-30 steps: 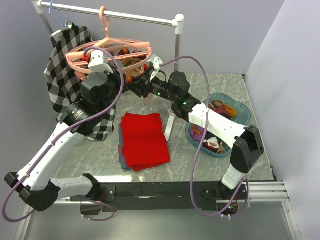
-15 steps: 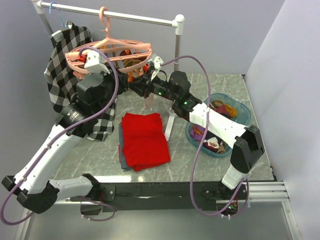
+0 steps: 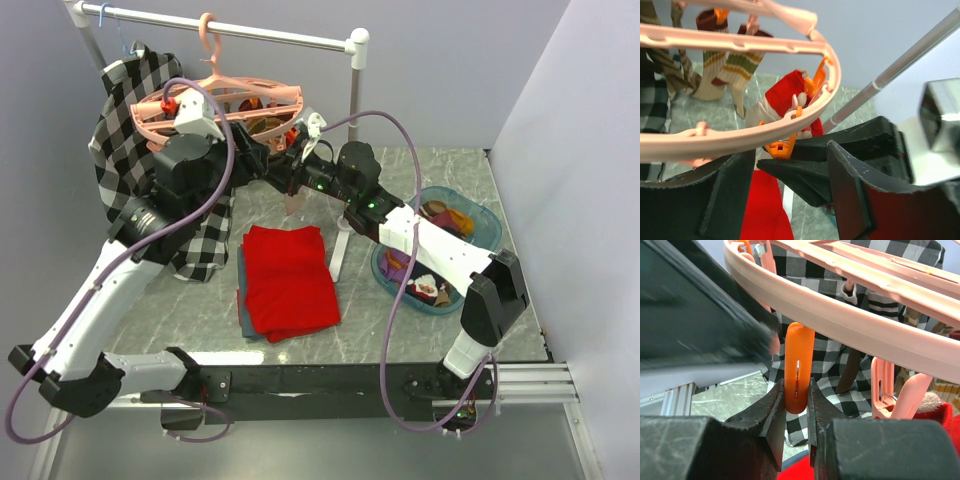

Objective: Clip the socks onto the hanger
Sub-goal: Open the clamp at the hanger.

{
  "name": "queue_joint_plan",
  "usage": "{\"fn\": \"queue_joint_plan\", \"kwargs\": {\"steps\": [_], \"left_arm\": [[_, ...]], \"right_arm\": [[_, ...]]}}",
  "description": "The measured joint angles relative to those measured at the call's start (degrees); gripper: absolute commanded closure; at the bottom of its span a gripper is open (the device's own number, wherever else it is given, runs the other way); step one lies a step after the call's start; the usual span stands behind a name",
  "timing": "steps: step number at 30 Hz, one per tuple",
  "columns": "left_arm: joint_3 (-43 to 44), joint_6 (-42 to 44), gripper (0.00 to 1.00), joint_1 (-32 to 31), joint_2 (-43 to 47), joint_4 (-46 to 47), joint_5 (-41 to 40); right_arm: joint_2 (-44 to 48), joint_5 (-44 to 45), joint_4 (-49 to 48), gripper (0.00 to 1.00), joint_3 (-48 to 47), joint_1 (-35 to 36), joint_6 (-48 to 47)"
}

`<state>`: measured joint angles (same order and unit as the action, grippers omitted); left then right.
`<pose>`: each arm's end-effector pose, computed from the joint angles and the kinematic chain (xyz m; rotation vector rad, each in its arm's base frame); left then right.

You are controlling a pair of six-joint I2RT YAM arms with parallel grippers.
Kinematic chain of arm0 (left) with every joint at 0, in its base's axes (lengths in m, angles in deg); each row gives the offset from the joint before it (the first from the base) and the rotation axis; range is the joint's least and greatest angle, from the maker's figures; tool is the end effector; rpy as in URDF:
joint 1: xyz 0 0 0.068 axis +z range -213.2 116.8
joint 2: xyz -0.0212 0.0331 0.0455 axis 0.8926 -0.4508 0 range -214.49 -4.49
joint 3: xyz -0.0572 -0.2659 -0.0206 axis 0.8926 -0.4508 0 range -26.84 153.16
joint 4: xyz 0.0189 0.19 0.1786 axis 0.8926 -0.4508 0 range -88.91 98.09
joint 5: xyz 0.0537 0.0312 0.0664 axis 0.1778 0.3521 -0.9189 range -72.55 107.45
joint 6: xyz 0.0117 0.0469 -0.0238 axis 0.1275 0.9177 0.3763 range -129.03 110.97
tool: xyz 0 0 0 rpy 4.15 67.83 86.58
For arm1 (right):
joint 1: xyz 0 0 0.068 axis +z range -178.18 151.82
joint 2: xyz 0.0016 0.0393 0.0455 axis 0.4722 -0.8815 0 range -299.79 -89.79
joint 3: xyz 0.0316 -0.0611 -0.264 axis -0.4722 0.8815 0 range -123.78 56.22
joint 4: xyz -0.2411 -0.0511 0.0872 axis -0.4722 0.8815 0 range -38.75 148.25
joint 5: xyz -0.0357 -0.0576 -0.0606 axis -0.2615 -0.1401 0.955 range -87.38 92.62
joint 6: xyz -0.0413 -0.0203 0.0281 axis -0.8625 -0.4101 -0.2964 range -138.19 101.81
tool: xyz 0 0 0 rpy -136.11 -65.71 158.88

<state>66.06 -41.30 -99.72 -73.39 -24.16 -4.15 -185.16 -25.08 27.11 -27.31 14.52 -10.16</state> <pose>0.1930 -0.1266 0.4988 -0.2195 1.7239 -0.5681 0.2827 0.2833 0.4073 -0.8269 1.2096 1.0574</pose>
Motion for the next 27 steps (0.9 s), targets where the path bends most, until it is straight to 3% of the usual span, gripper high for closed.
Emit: {"fn": "queue_joint_plan", "kwargs": {"steps": [8, 12, 17, 27], "left_arm": [[0.7, -1.5, 0.35, 3.7, -3.2, -2.9, 3.7], [1.3, -1.6, 0.43, 4.9, -4.1, -3.0, 5.3], [2.7, -1.6, 0.45, 5.4, -5.1, -2.9, 5.5], [2.8, -1.6, 0.64, 5.5, -5.3, -1.4, 6.9]], "right_arm": [[0.0, 0.2, 1.0, 1.00, -0.1, -0.1, 0.0], [0.0, 0.4, 1.2, 1.00, -0.2, -0.3, -0.2], [0.0, 0.7, 1.5, 1.00, -0.4, -0.6, -0.5], [-0.1, 0.9, 3.4, 1.00, -1.8, -0.6, -1.7]]}}
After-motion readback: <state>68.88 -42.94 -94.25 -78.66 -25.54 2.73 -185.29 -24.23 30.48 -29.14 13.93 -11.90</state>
